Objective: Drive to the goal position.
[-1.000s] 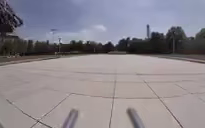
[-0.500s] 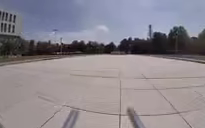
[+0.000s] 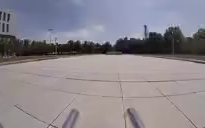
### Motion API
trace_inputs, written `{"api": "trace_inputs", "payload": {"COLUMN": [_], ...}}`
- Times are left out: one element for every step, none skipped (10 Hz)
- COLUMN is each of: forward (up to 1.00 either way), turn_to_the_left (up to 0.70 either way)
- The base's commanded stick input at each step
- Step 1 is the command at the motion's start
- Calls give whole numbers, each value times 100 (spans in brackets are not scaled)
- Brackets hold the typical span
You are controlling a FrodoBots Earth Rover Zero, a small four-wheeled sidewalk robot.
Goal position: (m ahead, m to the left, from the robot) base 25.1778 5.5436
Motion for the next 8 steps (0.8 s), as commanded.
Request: {"api": "trace_inputs", "payload": {"forward": [70,70,70,70,70,70,70,70], "turn_to_the_left": [-35,-28,-9,0,0,0,0,0]}}
